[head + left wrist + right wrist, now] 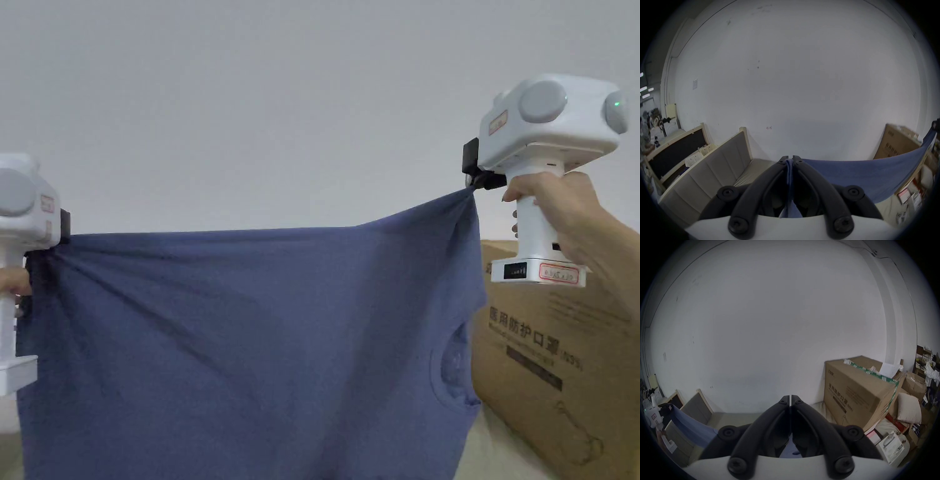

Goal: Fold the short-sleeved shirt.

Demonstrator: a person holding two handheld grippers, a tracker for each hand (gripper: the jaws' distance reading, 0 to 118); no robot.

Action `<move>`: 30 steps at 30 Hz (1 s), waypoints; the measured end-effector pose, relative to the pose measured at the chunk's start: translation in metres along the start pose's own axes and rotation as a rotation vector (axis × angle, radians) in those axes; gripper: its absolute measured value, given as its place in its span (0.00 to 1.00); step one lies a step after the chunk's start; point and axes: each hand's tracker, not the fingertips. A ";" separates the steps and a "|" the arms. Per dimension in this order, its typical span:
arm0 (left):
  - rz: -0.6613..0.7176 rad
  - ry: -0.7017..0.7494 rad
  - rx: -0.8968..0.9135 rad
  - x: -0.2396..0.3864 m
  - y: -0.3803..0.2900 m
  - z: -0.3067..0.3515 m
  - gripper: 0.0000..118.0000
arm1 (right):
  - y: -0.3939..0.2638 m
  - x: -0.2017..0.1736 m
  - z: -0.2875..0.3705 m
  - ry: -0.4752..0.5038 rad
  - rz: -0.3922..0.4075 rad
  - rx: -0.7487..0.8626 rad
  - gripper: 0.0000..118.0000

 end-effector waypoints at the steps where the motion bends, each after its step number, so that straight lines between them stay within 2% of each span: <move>1: -0.009 0.007 -0.023 0.001 -0.014 -0.008 0.03 | -0.013 0.001 -0.010 0.007 -0.017 -0.028 0.01; 6: 0.006 0.013 -0.181 0.004 -0.106 -0.060 0.03 | -0.103 0.000 -0.069 -0.016 0.040 -0.197 0.01; 11: -0.070 0.030 -0.368 0.012 -0.225 -0.102 0.03 | -0.214 0.011 -0.121 -0.014 0.006 -0.396 0.01; 16: -0.023 0.034 -0.541 0.010 -0.330 -0.111 0.03 | -0.322 0.025 -0.139 -0.025 -0.017 -0.568 0.01; 19: -0.039 0.024 -0.624 0.007 -0.374 -0.106 0.03 | -0.377 0.037 -0.135 -0.019 -0.077 -0.669 0.01; 23: -0.060 0.016 -0.640 -0.006 -0.409 -0.084 0.03 | -0.431 0.047 -0.096 -0.018 -0.038 -0.711 0.01; 28: 0.001 -0.011 -0.660 -0.029 -0.445 -0.011 0.03 | -0.487 0.077 -0.020 -0.009 -0.032 -0.792 0.01; 30: -0.011 -0.001 -0.665 -0.034 -0.464 0.025 0.03 | -0.505 0.090 0.014 0.008 -0.076 -0.834 0.01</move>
